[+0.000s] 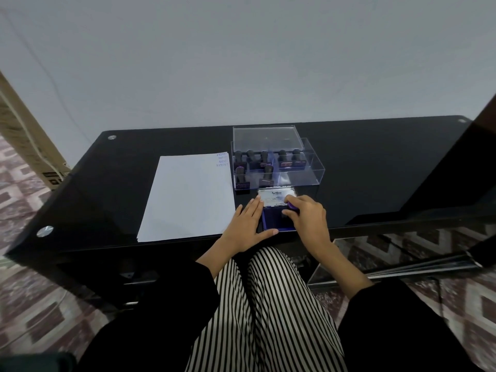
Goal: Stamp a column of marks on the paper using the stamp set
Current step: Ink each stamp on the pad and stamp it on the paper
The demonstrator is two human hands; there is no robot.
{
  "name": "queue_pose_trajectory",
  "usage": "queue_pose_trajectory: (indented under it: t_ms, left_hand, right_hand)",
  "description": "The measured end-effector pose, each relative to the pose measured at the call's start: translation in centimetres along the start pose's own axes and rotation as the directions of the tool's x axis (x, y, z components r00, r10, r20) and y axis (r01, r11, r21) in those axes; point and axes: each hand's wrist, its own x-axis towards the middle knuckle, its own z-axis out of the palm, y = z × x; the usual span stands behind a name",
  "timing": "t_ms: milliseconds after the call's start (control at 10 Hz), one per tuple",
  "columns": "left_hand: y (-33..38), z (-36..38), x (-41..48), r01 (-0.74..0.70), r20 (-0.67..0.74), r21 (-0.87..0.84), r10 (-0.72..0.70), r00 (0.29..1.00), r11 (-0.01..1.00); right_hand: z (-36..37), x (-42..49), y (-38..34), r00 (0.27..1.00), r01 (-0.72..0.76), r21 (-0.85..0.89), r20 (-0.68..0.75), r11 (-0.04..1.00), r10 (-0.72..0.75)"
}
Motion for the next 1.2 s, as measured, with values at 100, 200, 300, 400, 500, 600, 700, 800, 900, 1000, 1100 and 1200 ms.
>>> queue_pose_trajectory:
  t_ms: [100, 200, 300, 400, 500, 600, 700, 800, 900, 1000, 1100, 1200]
  left_hand:
    - [-0.1, 0.1, 0.1, 0.001, 0.0, -0.008, -0.001, 1.0, 1.0]
    - [-0.1, 0.0, 0.0, 0.0, -0.004, -0.012, 0.0, 1.0, 1.0]
    - [-0.1, 0.0, 0.0, -0.004, -0.005, -0.009, 0.004, 1.0, 1.0]
    - [-0.1, 0.0, -0.1, -0.003, -0.001, -0.013, 0.003, 1.0, 1.0]
    - [0.0, -0.1, -0.1, -0.003, 0.003, -0.02, 0.003, 1.0, 1.0]
    - [0.1, -0.2, -0.1, -0.003, 0.002, -0.024, 0.003, 1.0, 1.0]
    - [0.1, -0.2, -0.1, -0.002, 0.001, -0.026, 0.002, 1.0, 1.0]
    - [0.2, -0.7, -0.1, 0.002, 0.015, -0.016, -0.002, 1.0, 1.0]
    - [0.3, -2.4, -0.5, -0.037, -0.104, -0.071, 0.03, 0.994, 0.997]
    - [-0.2, -5.5, -0.9, -0.156, -0.36, -0.14, 0.096, 0.928, 0.978]
    - [-2.0, -8.7, -0.3, -0.169, -0.532, -0.183, 0.047, 0.845, 0.968]
    - [-4.5, -11.0, 0.8, -0.067, -0.595, -0.256, -0.103, 0.797, 0.964]
  right_hand:
    - [0.0, 0.5, -0.1, 1.0, -0.002, -0.006, 0.008, 1.0, 0.002]
    - [-0.2, 1.3, -0.1, 0.999, -0.025, -0.01, 0.033, 1.0, 0.025]
    - [-0.2, 2.0, -0.1, 0.997, -0.05, -0.017, 0.062, 0.999, 0.051]
    - [-0.2, 2.6, 0.0, 0.996, -0.056, 0.002, 0.072, 0.998, 0.055]
    - [-0.3, 3.0, 0.0, 0.994, -0.073, 0.015, 0.081, 0.997, 0.072]
    - [-0.4, 3.4, 0.0, 0.99, -0.101, 0.042, 0.105, 0.994, 0.097]
    - [-0.4, 3.2, -0.2, 0.991, -0.087, 0.02, 0.103, 0.996, 0.084]
    - [-0.2, 2.5, -0.3, 0.995, -0.063, -0.001, 0.078, 0.998, 0.063]
    - [-0.9, 2.0, -0.1, 0.997, -0.04, -0.012, 0.059, 0.999, 0.04]
    - [-2.6, 3.0, -0.6, 0.997, -0.076, 0.065, 0.018, 0.995, 0.075]
    - [-4.4, 5.9, -2.8, 0.997, -0.051, 0.219, -0.038, 0.974, 0.06]
    - [-5.7, 9.5, -5.8, 0.998, -0.063, 0.429, 0.011, 0.901, 0.064]
